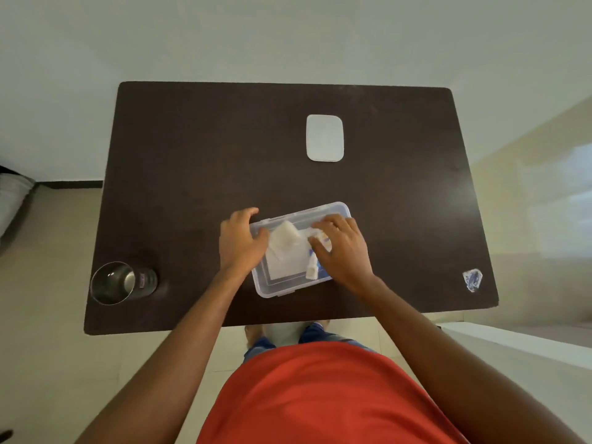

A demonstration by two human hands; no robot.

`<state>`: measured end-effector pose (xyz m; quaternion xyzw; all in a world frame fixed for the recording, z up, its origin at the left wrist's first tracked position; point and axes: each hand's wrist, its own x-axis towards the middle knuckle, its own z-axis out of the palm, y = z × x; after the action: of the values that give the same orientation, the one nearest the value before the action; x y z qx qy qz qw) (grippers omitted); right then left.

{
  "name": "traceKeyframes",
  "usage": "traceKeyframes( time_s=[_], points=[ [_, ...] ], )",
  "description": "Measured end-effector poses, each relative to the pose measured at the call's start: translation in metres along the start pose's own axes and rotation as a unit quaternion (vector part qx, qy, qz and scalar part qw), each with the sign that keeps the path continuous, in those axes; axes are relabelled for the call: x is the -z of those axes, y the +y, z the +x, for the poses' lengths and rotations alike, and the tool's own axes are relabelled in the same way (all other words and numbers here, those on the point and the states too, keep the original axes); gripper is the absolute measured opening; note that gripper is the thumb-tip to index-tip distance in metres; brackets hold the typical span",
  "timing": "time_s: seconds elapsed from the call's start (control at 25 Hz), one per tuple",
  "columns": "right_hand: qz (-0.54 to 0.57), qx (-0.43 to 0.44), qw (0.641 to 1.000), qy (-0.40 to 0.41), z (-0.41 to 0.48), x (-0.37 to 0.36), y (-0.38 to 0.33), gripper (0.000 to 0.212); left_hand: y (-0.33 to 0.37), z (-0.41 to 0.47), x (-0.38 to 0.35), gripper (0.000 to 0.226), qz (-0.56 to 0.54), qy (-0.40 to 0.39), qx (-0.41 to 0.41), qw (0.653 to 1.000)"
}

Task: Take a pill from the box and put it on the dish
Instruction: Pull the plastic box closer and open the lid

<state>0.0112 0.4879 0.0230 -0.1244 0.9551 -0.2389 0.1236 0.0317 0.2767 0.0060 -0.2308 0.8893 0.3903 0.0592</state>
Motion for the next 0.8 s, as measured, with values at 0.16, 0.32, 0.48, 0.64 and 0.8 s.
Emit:
traceKeyframes(
  time_s=[0.16, 0.32, 0.48, 0.64, 0.8],
  points=[
    [-0.082, 0.041, 0.996, 0.015, 0.068, 0.002, 0.01, 0.036, 0.026, 0.033, -0.014, 0.032, 0.161, -0.004, -0.136, 0.978],
    [-0.167, 0.044, 0.977, -0.126, 0.118, -0.008, 0.0, 0.047, 0.033, 0.053, -0.028, 0.04, 0.198, -0.094, -0.042, 0.975],
    [-0.154, 0.0, 0.968, -0.198, 0.129, -0.012, 0.0, 0.042, 0.032, 0.064, -0.03, 0.04, 0.222, -0.158, -0.012, 0.962],
    [-0.107, -0.035, 0.981, -0.161, 0.126, -0.015, 0.001, 0.033, 0.028, 0.063, -0.031, 0.035, 0.179, -0.142, -0.005, 0.974],
    [-0.031, 0.029, 0.997, -0.059, 0.12, -0.009, 0.008, 0.027, 0.023, 0.052, -0.027, 0.029, 0.101, 0.014, -0.098, 0.99]
  ],
)
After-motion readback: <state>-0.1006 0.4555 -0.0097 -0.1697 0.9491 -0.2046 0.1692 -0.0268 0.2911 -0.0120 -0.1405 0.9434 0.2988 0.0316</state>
